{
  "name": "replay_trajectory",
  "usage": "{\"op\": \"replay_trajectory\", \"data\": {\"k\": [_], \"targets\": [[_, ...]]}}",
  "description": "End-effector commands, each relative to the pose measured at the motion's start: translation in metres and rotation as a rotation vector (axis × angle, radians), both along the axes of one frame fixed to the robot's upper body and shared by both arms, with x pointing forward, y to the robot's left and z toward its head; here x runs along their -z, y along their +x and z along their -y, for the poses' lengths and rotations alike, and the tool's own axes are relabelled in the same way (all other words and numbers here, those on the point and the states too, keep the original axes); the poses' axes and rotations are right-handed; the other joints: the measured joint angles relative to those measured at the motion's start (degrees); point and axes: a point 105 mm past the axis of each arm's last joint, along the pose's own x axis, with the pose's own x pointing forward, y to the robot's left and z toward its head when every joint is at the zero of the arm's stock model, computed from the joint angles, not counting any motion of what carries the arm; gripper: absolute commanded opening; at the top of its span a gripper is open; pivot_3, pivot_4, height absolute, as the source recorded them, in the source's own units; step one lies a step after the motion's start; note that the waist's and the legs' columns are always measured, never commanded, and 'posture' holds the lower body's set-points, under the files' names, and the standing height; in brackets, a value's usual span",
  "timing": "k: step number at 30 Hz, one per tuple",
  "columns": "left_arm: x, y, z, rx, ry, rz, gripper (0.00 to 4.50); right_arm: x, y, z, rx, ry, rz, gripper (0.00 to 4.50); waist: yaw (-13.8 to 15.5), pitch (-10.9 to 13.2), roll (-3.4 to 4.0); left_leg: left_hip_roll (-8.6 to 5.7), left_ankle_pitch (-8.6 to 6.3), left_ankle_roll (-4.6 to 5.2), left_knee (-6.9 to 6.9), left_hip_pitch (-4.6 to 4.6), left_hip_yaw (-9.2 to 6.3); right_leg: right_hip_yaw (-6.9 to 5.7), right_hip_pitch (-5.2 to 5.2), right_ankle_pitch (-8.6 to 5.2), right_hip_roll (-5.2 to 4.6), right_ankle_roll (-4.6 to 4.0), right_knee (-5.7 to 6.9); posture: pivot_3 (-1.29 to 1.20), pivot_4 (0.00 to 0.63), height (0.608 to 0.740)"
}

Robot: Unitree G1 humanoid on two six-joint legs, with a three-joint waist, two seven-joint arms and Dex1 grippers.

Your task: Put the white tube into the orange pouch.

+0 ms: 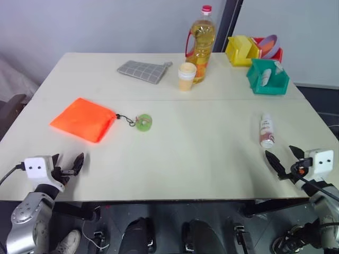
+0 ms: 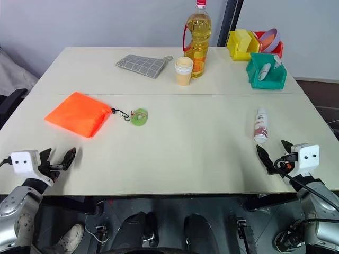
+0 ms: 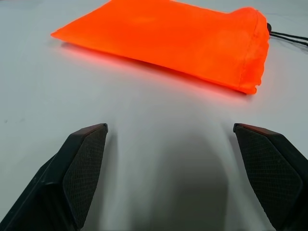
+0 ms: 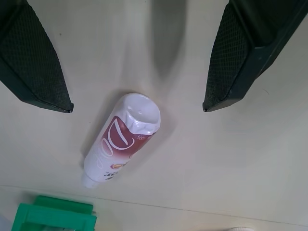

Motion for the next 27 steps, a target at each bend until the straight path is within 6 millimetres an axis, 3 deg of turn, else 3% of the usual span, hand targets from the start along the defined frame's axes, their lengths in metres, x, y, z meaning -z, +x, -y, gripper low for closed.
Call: {"op": "replay_trajectory", "data": {"k": [1, 6, 14, 19, 22, 27], "targets": [[-0.017, 0.000, 0.000, 0.005, 0.030, 0.056, 4.50, -0.017, 0.003, -0.008, -0.035, -0.001, 0.063, 4.47, 0.00, 0.00, 0.00, 0.00, 0.00, 0.00, 0.00, 0.00, 0.00, 0.00, 0.00, 0.00, 0.00, 0.00, 0.00, 0.00, 0.150, 0.740], [-0.030, 0.006, 0.023, 0.113, 0.120, 0.088, 4.50, -0.027, 0.011, -0.034, -0.169, 0.019, 0.067, 4.47, -0.02, 0.00, 0.00, 0.00, 0.00, 0.00, 0.00, 0.01, 0.00, 0.00, 0.06, 0.00, 0.02, 0.01, 0.01, 0.00, 0.150, 0.740], [-0.051, 0.022, 0.066, 0.248, 0.261, 0.160, 4.50, -0.048, 0.009, -0.119, -0.530, 0.058, 0.033, 4.47, 0.16, 0.00, 0.01, 0.00, 0.00, 0.01, 0.01, 0.01, -0.01, 0.00, 0.27, 0.00, 0.03, 0.01, 0.01, 0.00, 0.150, 0.740], [-0.056, 0.036, 0.073, 0.222, 0.392, 0.167, 4.50, -0.053, 0.008, -0.158, -0.645, 0.052, 0.030, 4.47, 0.17, 0.00, -0.01, 0.00, 0.00, 0.01, 0.02, 0.01, 0.00, 0.00, 0.28, 0.00, 0.03, 0.01, 0.01, 0.00, 0.150, 0.740], [-0.061, 0.059, 0.073, 0.114, 0.554, 0.135, 4.50, -0.051, 0.005, -0.194, -0.748, 0.056, 0.041, 4.47, 0.25, 0.00, -0.01, 0.00, 0.01, 0.02, 0.02, 0.01, 0.00, -0.01, 0.28, 0.01, 0.03, 0.01, 0.01, 0.00, 0.150, 0.740], [-0.058, 0.081, 0.076, 0.045, 0.684, 0.080, 4.50, -0.045, 0.005, -0.215, -0.795, 0.067, 0.040, 4.47, 0.28, 0.00, -0.03, 0.00, 0.04, 0.06, 0.06, 0.00, -0.02, -0.06, 0.30, 0.04, 0.07, 0.01, 0.02, 0.00, 0.150, 0.740]]}}
